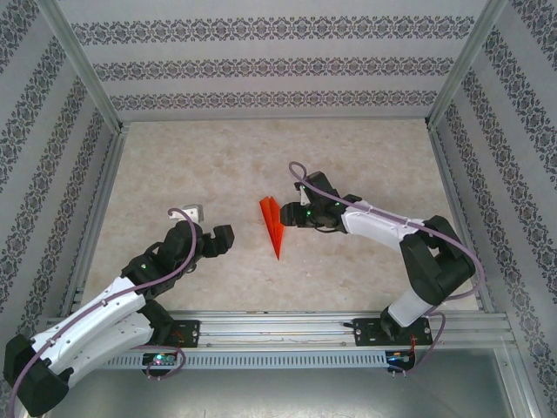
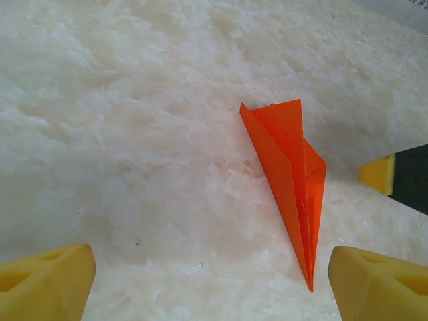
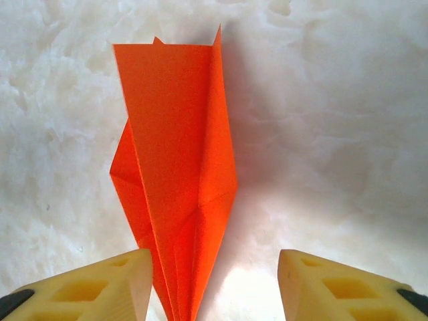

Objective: Fold a paper plane with a square sheet of paper (fold left side to right side)
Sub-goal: Place the paper plane at the center of the table, then pick up the paper plane at the center of the table.

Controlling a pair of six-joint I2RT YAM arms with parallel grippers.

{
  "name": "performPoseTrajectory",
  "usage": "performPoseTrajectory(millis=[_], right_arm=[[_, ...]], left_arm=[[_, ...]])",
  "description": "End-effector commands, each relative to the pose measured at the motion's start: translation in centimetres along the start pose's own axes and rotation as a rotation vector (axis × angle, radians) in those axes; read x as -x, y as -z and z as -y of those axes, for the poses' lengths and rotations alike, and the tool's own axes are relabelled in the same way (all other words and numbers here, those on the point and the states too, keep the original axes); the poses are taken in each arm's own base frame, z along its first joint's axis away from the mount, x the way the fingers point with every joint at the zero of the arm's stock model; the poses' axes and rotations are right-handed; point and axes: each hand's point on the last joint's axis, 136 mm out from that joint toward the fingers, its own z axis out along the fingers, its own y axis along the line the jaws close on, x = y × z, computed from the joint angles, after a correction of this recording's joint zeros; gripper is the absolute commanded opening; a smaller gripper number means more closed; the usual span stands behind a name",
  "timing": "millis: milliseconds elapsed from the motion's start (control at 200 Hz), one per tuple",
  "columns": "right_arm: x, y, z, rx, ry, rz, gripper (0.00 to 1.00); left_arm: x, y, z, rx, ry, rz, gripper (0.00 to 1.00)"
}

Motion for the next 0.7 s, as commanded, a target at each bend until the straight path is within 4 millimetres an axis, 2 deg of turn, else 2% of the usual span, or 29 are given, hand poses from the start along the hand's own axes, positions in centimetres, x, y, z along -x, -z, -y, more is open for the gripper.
performPoseTrajectory(millis=[0,90,240,455,694], right_arm=[[-2.3,1.8,0.0,-0.095,0.096,-0.106,0.54],[-3.3,1.5,-1.2,-0.102,0.128,-0.152,0.56],[-4.2,-0.3,-2.1,-0.127,0.157,-0.210,0.56],[-4.1,-2.2,-2.6,-0.141,0.167,-0.237,0.53],[-4.1,-3.3,-2.7,-0.145,0.175,-0.254,0.52]], left_arm=[[1.1,0.5,-0.3,0.010,-0.003,0.039,0.91],[1.2,0.5,-0.4,0.010,-0.001,0.043,0.91],[1.0,0.5,-0.3,0.006,0.002,0.036,0.92],[0.9,0.6,-0.5,0.010,0.000,0.033,0.92],[0.9,0.5,-0.6,0.014,0.001,0.035,0.92]])
